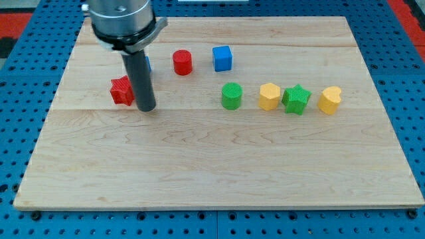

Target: Push the blue triangle left to the red circle

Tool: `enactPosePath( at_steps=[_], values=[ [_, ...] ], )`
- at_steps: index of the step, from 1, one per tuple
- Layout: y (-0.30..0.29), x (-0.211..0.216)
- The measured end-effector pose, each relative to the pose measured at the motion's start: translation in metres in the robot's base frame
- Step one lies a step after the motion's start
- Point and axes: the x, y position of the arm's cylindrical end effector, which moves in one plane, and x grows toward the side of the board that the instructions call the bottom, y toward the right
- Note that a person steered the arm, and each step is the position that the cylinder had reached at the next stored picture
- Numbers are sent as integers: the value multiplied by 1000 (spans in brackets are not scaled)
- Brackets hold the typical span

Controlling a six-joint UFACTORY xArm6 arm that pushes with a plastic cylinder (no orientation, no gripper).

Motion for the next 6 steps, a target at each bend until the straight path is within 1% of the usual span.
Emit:
enactPosePath(
  at_steps=[1,2,3,4,5,6],
  values=[
    [-42,-32],
    [-71,-77],
    [-93,-100],
    [-95,-79],
    [-75,-53],
    [-39,-50]
  ],
)
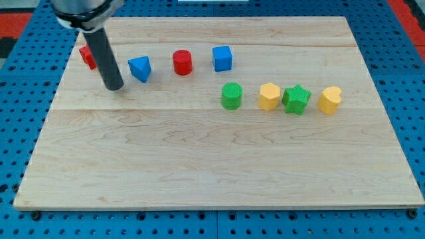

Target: Push the blue triangle left to the red circle

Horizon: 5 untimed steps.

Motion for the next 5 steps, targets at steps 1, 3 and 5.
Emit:
enactPosePath(
  at_steps=[1,3,5],
  values=[
    [10,-7],
    [10,-41],
    [10,-81]
  ],
)
